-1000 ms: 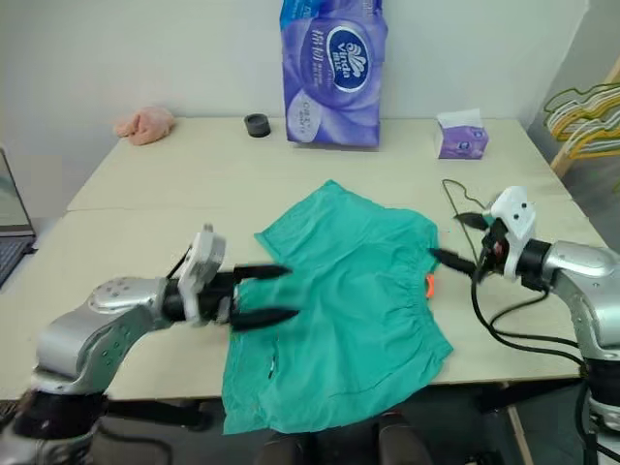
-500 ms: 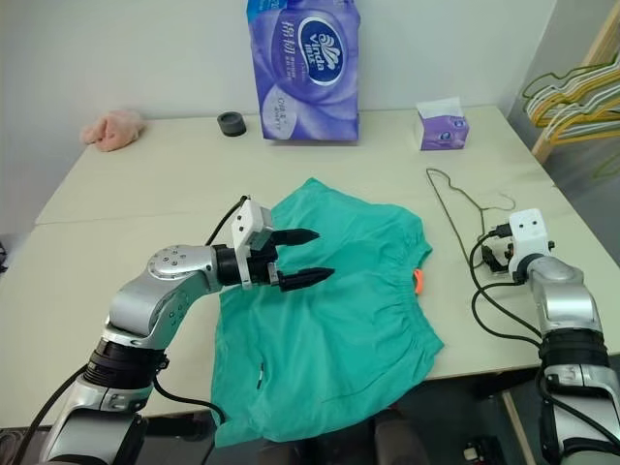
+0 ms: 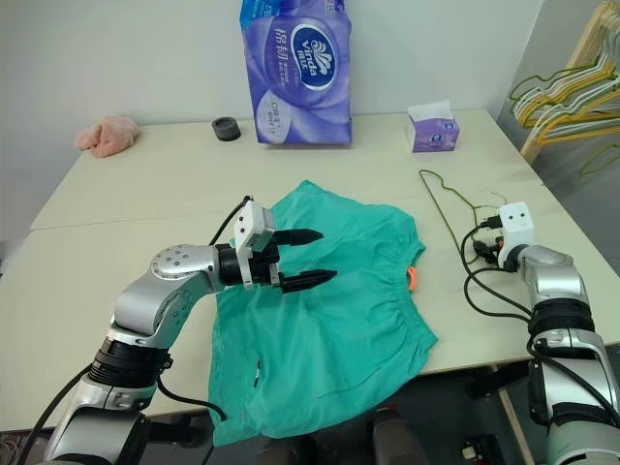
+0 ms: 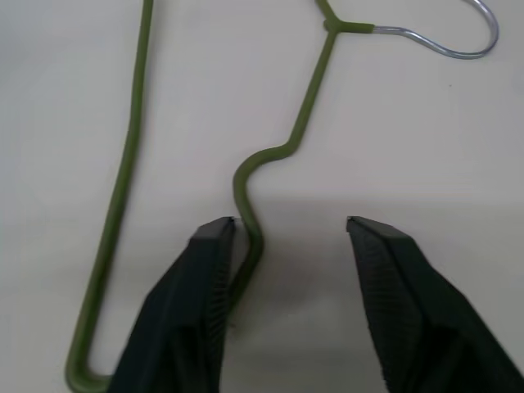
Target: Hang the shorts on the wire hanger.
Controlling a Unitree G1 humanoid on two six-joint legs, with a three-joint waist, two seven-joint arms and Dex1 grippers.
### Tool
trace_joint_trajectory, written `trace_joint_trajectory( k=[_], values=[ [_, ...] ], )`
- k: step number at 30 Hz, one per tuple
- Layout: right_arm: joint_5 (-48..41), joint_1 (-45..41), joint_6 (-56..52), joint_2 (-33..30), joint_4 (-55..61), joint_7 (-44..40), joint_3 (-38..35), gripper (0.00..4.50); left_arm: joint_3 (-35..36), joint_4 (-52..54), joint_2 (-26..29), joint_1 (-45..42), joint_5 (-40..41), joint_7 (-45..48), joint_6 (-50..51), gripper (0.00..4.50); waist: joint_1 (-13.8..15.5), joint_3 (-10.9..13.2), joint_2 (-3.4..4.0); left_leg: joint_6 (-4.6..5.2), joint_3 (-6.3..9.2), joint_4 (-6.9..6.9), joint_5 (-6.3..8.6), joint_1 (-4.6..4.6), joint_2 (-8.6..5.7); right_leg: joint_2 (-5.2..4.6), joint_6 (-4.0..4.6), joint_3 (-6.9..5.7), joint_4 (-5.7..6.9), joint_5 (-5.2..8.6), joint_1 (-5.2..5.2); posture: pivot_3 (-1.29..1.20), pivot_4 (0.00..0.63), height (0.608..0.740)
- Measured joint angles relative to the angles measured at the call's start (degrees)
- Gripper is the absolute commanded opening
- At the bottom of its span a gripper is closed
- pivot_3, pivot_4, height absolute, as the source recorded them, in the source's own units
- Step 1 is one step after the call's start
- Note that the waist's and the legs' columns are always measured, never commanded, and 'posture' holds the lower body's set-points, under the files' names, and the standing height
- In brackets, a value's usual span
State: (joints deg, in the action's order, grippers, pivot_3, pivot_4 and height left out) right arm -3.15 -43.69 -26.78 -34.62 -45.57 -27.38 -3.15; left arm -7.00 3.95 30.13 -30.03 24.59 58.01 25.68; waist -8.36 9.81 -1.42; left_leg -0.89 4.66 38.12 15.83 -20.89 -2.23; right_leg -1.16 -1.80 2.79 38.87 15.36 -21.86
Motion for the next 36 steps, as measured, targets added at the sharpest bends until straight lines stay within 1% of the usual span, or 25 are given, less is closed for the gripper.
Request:
trace_joint_trajectory(
  k=[1, 4, 5, 7, 12, 17, 19, 23, 26, 29, 36],
  values=[
    [0.08, 0.00, -0.20, 0.21, -0.17, 0.11, 0.03, 1.10, 0.00, 0.00, 0.00, 0.00, -0.01, 0.09, -0.06, 4.50, 0.03, -0.01, -0.02, 0.00, 0.02, 0.00, 0.00, 0.17, -0.01, 0.01, -0.02, -0.01, -0.07, 0.02, 0.21, -0.18, 0.127, 0.740],
    [0.04, -0.08, -1.27, 1.22, -0.30, 1.41, -0.19, 0.10, 0.00, -0.02, -0.03, 0.02, -0.53, 0.05, -0.53, 4.50, 0.23, -0.16, -0.24, 0.14, 0.08, 0.03, -0.08, 0.22, -0.02, 0.03, -0.08, -0.04, -0.24, 0.00, 0.39, -0.18, 0.128, 0.740],
    [0.07, -0.08, -1.52, 1.32, -0.31, 2.00, -0.20, 0.04, 0.00, -0.02, -0.04, 0.02, -0.62, 0.06, -0.78, 4.50, 0.32, -0.21, -0.31, 0.15, 0.10, 0.04, -0.09, 0.24, -0.02, 0.03, -0.10, -0.05, -0.27, -0.01, 0.44, -0.18, 0.128, 0.740],
    [-0.14, -0.08, -1.92, 1.41, -0.53, 3.00, -0.84, 0.04, 0.00, -0.06, -0.02, 0.03, -1.03, -0.10, -0.92, 4.50, 0.44, -0.30, -0.43, 0.15, 0.13, 0.05, -0.09, 0.23, -0.04, 0.02, -0.08, -0.06, -0.31, -0.05, 0.46, -0.18, 0.129, 0.740],
    [-0.03, 1.26, -1.12, 1.34, 2.15, 3.91, -1.17, 0.04, 0.27, -2.23, -0.06, 0.01, -1.88, -1.80, -0.22, 4.50, 0.43, -0.29, -0.41, 0.15, 0.12, 0.02, -0.09, 0.15, -0.06, -0.01, -0.16, -0.03, -0.36, -0.10, 0.38, -0.19, 0.131, 0.740],
    [3.15, 6.96, 2.93, -0.31, 11.33, 3.16, 2.28, 0.04, 3.31, -7.67, -0.43, -1.10, -2.64, -5.23, -0.80, 4.50, 0.36, -0.22, -0.30, 0.15, 0.09, -0.08, -0.09, -0.17, -0.06, -0.05, -0.18, -0.01, -0.18, -0.11, -0.13, -0.19, 0.135, 0.740],
    [5.10, 9.78, 5.48, -1.83, 17.66, 1.23, 4.66, 0.04, 6.18, -10.21, -0.59, -3.40, -1.61, -6.46, 0.16, 4.50, 0.29, -0.17, -0.22, 0.14, 0.09, -0.04, -0.09, -0.56, -0.05, -0.06, -0.18, -0.03, 0.01, -0.11, -0.57, -0.19, 0.136, 0.740],
    [9.29, 12.02, 12.53, -4.72, 27.55, -1.79, 8.95, 0.04, 11.88, -14.89, -0.10, -8.07, 0.80, -8.29, 2.01, 4.50, -0.42, -0.17, -0.18, 0.13, 0.02, -0.04, -0.10, -0.99, -0.02, -0.06, -0.19, -0.01, 0.15, -0.14, -1.15, -0.19, 0.138, 0.740],
    [12.66, 12.29, 18.59, -6.26, 32.02, -2.71, 11.41, 0.04, 14.50, -18.34, 1.23, -9.74, 2.41, -8.46, 4.40, 4.50, -0.86, -0.17, -0.18, 0.13, 0.03, -0.05, -0.10, -1.08, -0.02, -0.06, -0.20, -0.02, 0.15, -0.14, -1.26, -0.19, 0.138, 0.740],
    [17.01, 12.06, 26.79, -7.51, 33.90, -2.90, 14.47, 0.04, 15.73, -20.93, 2.37, -10.46, 3.50, -7.36, 6.84, 4.50, -1.01, -0.16, -0.18, 0.12, 0.03, -0.05, -0.10, -1.11, -0.03, -0.07, -0.20, -0.03, 0.12, -0.14, -1.29, -0.19, 0.138, 0.740],
    [27.24, 6.57, 49.06, -9.64, 35.01, -2.55, 20.87, 0.04, 15.94, -24.14, 5.51, -11.57, 4.56, -3.10, 11.50, 4.50, -1.15, -0.14, -0.16, -0.02, 0.04, -0.07, -0.18, -1.11, -0.03, -0.09, -0.19, -0.03, 0.13, -0.15, -1.33, -0.19, 0.140, 0.740]
  ],
)
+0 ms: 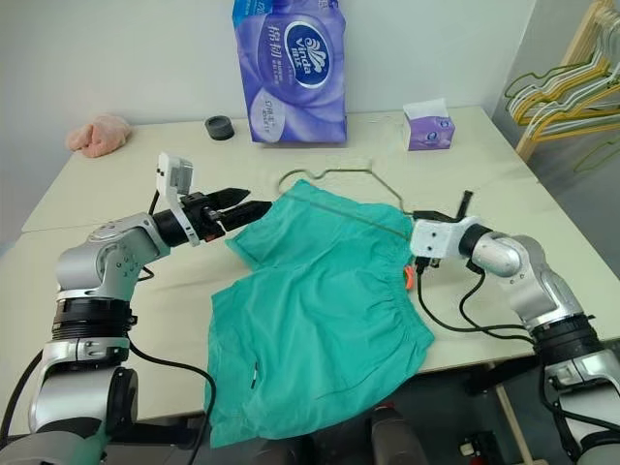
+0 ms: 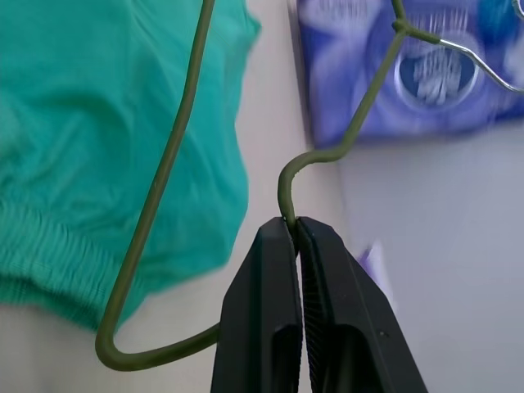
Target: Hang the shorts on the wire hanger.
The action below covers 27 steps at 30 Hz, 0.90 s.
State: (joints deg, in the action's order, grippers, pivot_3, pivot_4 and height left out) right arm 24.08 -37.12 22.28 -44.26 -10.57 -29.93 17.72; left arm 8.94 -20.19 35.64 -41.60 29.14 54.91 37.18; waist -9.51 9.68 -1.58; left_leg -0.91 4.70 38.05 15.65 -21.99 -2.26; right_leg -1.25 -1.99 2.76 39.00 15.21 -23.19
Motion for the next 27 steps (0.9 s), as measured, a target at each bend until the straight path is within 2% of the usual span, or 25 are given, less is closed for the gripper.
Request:
trace_joint_trajectory(
  k=[5, 14, 20, 27],
  values=[
    [3.42, -1.33, 8.62, 0.06, 0.35, -0.41, 2.41, 0.04, -2.82, 0.48, 0.75, 0.96, -1.05, 3.11, 0.13, 4.50, 0.14, 0.00, 0.00, -0.06, 0.01, 0.01, -0.04, -0.01, -0.02, -0.02, 0.01, 0.02, 0.00, -0.01, 0.00, -0.19, 0.139, 0.740],
    [4.57, -4.21, 13.18, 0.46, -1.14, -2.50, 2.95, 0.04, -7.57, 6.68, 5.25, 6.15, -1.29, 12.26, 2.44, 4.50, -0.02, 0.03, 0.04, -0.06, 0.01, 0.00, -0.04, 0.01, 0.00, -0.01, 0.09, 0.02, 0.03, -0.05, 0.00, -0.19, 0.141, 0.740],
    [5.04, -4.63, 15.08, 1.28, -2.02, -2.65, 3.34, 0.04, -11.81, 9.37, 7.20, 9.57, -3.97, 15.96, 0.13, 4.50, 0.01, 0.03, 0.04, -0.06, 0.00, 0.01, -0.04, 0.01, 0.00, -0.01, 0.09, 0.04, 0.03, -0.05, 0.00, -0.19, 0.141, 0.740],
    [5.15, -4.63, 15.19, 1.65, -2.20, -2.96, 3.49, 0.00, -14.98, 9.53, 8.22, 11.49, -8.22, 17.99, -5.22, 2.33, 0.09, 0.04, 0.05, -0.06, 0.00, 0.01, -0.05, 0.01, 0.00, -0.01, 0.10, 0.03, 0.03, -0.05, 0.00, -0.19, 0.142, 0.740]
  ],
)
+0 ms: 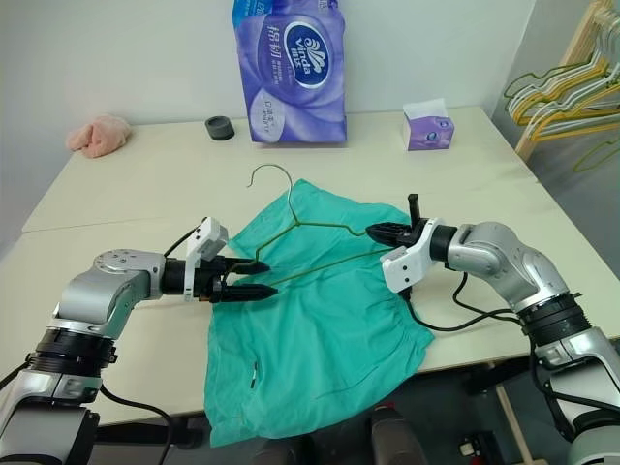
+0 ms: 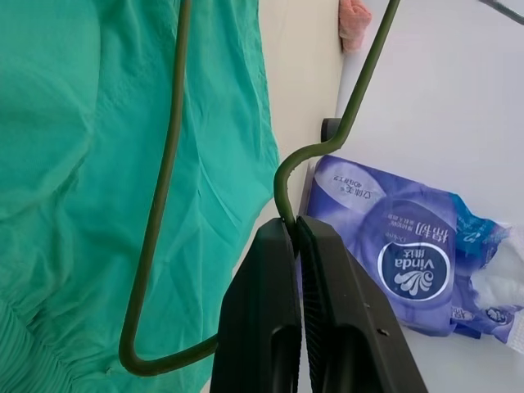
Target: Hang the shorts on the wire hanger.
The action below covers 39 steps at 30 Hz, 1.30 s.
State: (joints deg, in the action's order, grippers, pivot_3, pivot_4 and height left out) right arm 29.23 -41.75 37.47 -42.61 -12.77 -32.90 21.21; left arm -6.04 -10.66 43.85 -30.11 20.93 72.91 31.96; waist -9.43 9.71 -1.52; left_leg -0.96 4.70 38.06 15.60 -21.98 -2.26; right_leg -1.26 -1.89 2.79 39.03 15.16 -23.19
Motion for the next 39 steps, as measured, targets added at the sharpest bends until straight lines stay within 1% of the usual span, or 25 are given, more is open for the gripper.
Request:
trace_joint_trajectory(
  k=[7, 8, 14, 17, 19, 23, 25, 27, 28, 33, 39],
  values=[
    [-1.27, 0.09, -0.73, 0.08, 0.19, -1.27, -0.46, 0.00, -0.40, 0.02, -0.54, 0.26, -0.73, -0.14, -1.14, 0.13, -0.02, 0.00, 0.00, 0.00, 0.00, 0.00, 0.00, 0.00, 0.00, 0.00, 0.00, -0.01, 0.01, 0.00, 0.00, -0.19, 0.141, 0.740],
    [-1.37, 0.12, -0.82, 0.17, 0.38, -1.60, -0.65, 0.00, -0.38, 0.01, -0.75, 0.26, -0.76, -0.23, -1.17, 0.03, -0.03, 0.00, 0.00, 0.00, 0.00, 0.01, 0.00, 0.00, 0.00, 0.00, 0.00, 0.00, 0.01, 0.00, 0.00, -0.19, 0.141, 0.740],
    [-5.57, 1.85, -1.50, -0.80, 2.60, -6.55, -1.57, 0.00, -0.41, 0.10, -1.05, 0.80, -0.81, 0.06, -1.19, 0.03, -0.02, 0.00, 0.00, 0.01, 0.01, 0.01, 0.00, -0.01, 0.01, 0.00, 0.00, -0.02, 0.01, 0.00, 0.00, -0.19, 0.141, 0.740],
    [-10.92, 4.19, -3.58, -1.17, 6.18, -11.21, -1.83, 0.78, -0.34, 0.18, -1.53, 0.99, -0.90, -0.45, -1.47, 0.00, 0.03, 0.00, 0.00, 0.01, 0.02, 0.02, 0.00, -0.01, 0.01, 0.00, 0.00, -0.03, 0.02, 0.00, 0.01, -0.18, 0.135, 0.740],
    [-15.53, 6.10, -7.20, -1.06, 10.31, -15.16, -1.60, 1.43, -0.37, 0.73, -1.58, 0.94, -1.02, -1.01, -2.36, 0.00, 0.03, 0.00, 0.00, 0.01, 0.04, 0.02, 0.00, -0.01, 0.03, 0.01, 0.00, -0.04, 0.04, 0.00, 0.01, -0.18, 0.133, 0.740],
    [-25.43, 7.44, -23.18, -2.61, 15.46, -22.53, -3.85, 2.85, -0.38, 1.17, -1.48, 0.88, -2.20, -1.48, -4.37, 0.00, 0.14, 0.00, 0.00, 0.02, 0.03, 0.08, 0.00, -0.01, 0.02, 0.00, 0.06, -0.04, 0.03, -0.04, 0.02, -0.19, 0.133, 0.740],
    [-29.02, 7.41, -31.59, -3.43, 17.77, -24.46, -6.27, 3.57, -0.55, 1.80, -1.24, 0.98, -3.03, -1.33, -5.61, 0.00, 0.20, 0.00, 0.00, 0.02, 0.05, 0.08, 0.00, -0.01, 0.03, 0.00, 0.07, -0.06, 0.03, -0.05, 0.02, -0.20, 0.132, 0.740],
    [-30.90, 7.06, -38.54, -3.38, 19.60, -24.67, -7.59, 4.30, -1.16, 2.66, -0.68, 1.19, -4.22, -0.86, -7.44, 0.00, 0.15, -0.01, 0.00, 0.02, 0.06, 0.06, 0.00, 0.00, 0.05, 0.00, 0.08, -0.06, 0.04, -0.05, 0.02, -0.20, 0.132, 0.740],
    [-31.33, 6.84, -42.01, -3.35, 20.43, -25.04, -7.66, 4.46, -1.72, 3.36, -0.27, 1.30, -4.98, -0.60, -8.56, 0.00, 0.12, -0.01, 0.00, 0.02, 0.07, 0.05, -0.01, 0.00, 0.06, 0.01, 0.08, -0.06, 0.04, -0.05, 0.02, -0.20, 0.132, 0.740],
    [-32.01, 6.65, -51.71, -3.34, 22.18, -28.57, -5.77, 4.46, -2.96, 4.50, -0.05, 1.24, -7.08, 0.55, -11.46, 0.00, 0.19, -0.01, 0.01, 0.02, 0.05, 0.05, 0.00, -0.02, 0.05, 0.00, 0.08, -0.07, 0.01, -0.05, 0.02, -0.19, 0.132, 0.740],
    [-29.45, 2.77, -57.35, -0.81, 20.68, -30.80, -0.67, 4.46, -3.08, 6.39, 0.02, 0.85, -7.55, 1.24, -12.32, 0.00, 0.09, 0.00, 0.01, 0.02, 0.06, 0.05, 0.00, -0.01, 0.06, 0.00, 0.08, -0.11, 0.02, -0.05, 0.00, -0.18, 0.133, 0.740]
  ],
)
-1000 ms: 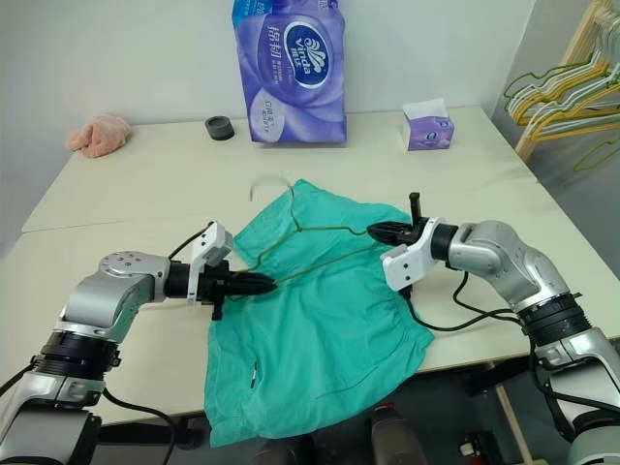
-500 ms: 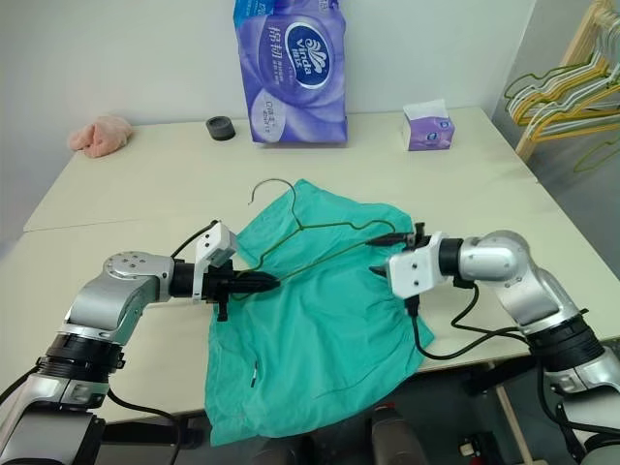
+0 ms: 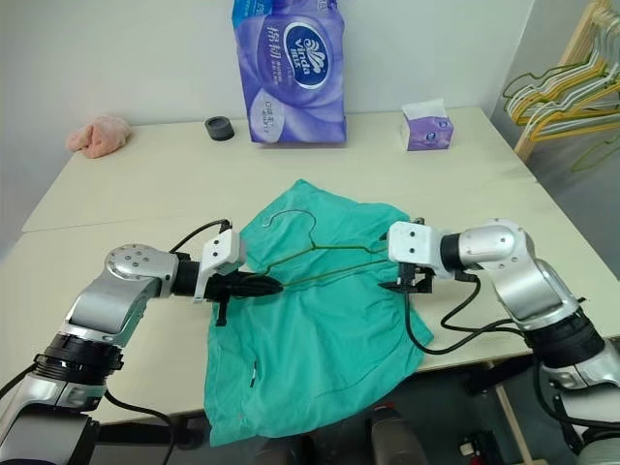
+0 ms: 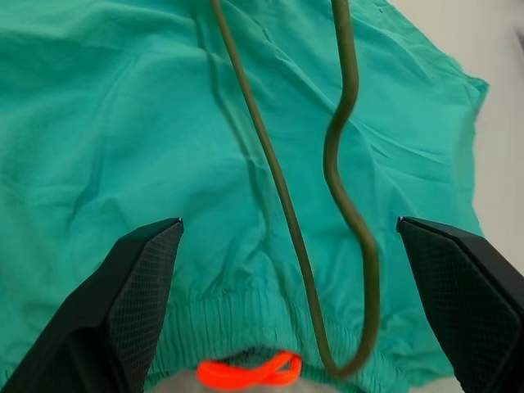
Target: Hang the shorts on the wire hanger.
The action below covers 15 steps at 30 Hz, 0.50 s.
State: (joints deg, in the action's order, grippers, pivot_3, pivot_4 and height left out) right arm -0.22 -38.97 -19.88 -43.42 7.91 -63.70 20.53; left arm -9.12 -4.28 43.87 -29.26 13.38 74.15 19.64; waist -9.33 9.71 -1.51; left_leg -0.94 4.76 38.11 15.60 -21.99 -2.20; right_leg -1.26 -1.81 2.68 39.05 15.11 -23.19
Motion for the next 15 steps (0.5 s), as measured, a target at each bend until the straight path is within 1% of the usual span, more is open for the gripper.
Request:
trace_joint_trajectory(
  k=[1, 4, 8, 9, 15],
  values=[
    [0.45, -0.50, -0.46, 0.57, -0.55, -0.04, 0.64, 4.46, 0.00, 0.17, 0.06, -0.03, -0.03, 0.13, -0.05, 0.00, 0.01, 0.00, 0.00, 0.00, 0.01, 0.00, 0.00, 0.00, 0.00, 0.00, 0.00, -0.01, 0.00, 0.00, 0.00, -0.18, 0.133, 0.740],
    [2.03, -1.45, -1.26, 2.47, -2.99, 0.00, 2.51, 3.87, -0.06, 0.50, 0.26, -0.02, -0.44, 0.26, -0.18, 0.00, 0.03, 0.00, 0.00, 0.00, 0.00, 0.00, 0.00, -0.01, -0.01, 0.00, 0.00, 0.00, -0.01, 0.00, 0.00, -0.17, 0.133, 0.740],
    [3.63, -2.26, -2.13, 3.22, -4.81, -0.95, 3.82, 2.49, -0.10, 0.74, 0.75, 0.00, -1.03, 0.26, -0.51, 0.00, 0.13, 0.00, 0.00, 0.00, 0.00, -0.01, 0.00, -0.03, -0.01, -0.01, 0.00, 0.00, -0.03, 0.00, -0.02, -0.17, 0.133, 0.740],
    [3.66, -2.43, -2.36, 3.22, -4.83, -1.38, 3.82, 2.05, -0.10, 0.89, 0.93, 0.00, -1.19, 0.26, -0.72, 0.00, 0.13, 0.00, 0.00, 0.00, 0.01, -0.01, 0.00, -0.03, -0.01, -0.01, 0.00, 0.00, -0.03, 0.00, -0.02, -0.17, 0.133, 0.740],
    [3.71, -2.60, -5.90, 3.32, -4.49, -3.34, 3.98, 0.03, -0.26, 1.58, 0.95, 0.34, -1.91, 0.14, -1.75, 0.00, 0.13, 0.00, 0.00, 0.00, 0.02, -0.01, 0.00, -0.02, -0.01, -0.01, 0.00, 0.00, -0.01, 0.00, -0.02, -0.17, 0.134, 0.740]
  ],
)
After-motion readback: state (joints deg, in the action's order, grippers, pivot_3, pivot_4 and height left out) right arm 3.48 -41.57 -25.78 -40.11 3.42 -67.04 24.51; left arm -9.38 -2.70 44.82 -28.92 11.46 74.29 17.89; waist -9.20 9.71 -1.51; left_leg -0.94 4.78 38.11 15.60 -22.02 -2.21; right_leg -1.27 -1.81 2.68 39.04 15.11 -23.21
